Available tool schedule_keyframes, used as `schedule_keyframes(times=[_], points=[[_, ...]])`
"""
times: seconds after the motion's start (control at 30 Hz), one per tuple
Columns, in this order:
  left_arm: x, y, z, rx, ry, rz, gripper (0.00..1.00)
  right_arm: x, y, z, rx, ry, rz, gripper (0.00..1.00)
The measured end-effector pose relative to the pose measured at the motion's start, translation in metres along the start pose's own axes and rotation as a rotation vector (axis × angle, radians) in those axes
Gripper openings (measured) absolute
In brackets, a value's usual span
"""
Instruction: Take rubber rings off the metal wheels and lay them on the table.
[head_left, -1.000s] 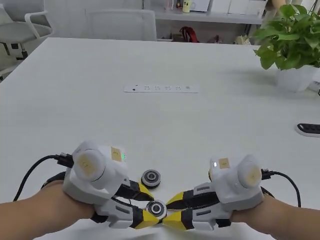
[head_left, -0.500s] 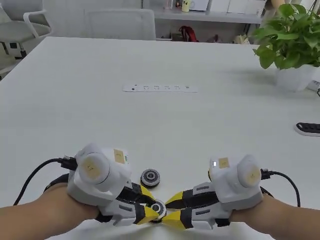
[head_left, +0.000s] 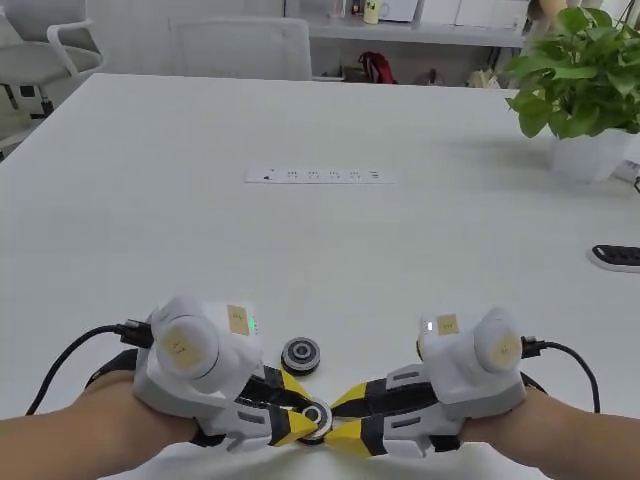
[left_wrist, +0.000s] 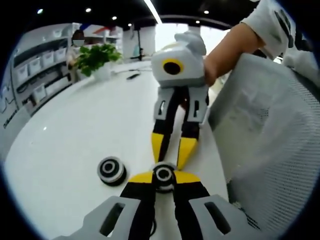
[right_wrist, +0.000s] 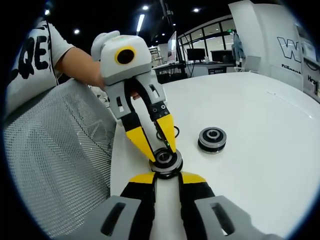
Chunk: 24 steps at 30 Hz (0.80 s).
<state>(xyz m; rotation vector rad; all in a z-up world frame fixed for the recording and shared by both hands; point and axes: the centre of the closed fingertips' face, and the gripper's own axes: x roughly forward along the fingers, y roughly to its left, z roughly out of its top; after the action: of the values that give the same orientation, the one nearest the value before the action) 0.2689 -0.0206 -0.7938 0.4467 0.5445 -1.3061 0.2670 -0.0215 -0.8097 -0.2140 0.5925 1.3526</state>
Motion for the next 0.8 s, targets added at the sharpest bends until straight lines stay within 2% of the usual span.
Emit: schedule_keyframes(times=[0.17,0.3,0.8], points=[[0.0001,0.0003,0.0002,-0.001,-0.003,0.002,0.13,-0.0019,-0.0034,-0.0035,0.035,-0.001,-0.001,0.05],[0.0003,-0.0001,0.0003,0.008,0.001,0.007,0.13,-0.0016,-0.0030,-0.0025,0.041,0.003,-0.002,0.05],[0.0004,-0.0001,-0.0001,0.007,0.007,0.017,0.13,-0.0018,-0.0052,-0.0037,0.177,-0.006,-0.004,0.00]])
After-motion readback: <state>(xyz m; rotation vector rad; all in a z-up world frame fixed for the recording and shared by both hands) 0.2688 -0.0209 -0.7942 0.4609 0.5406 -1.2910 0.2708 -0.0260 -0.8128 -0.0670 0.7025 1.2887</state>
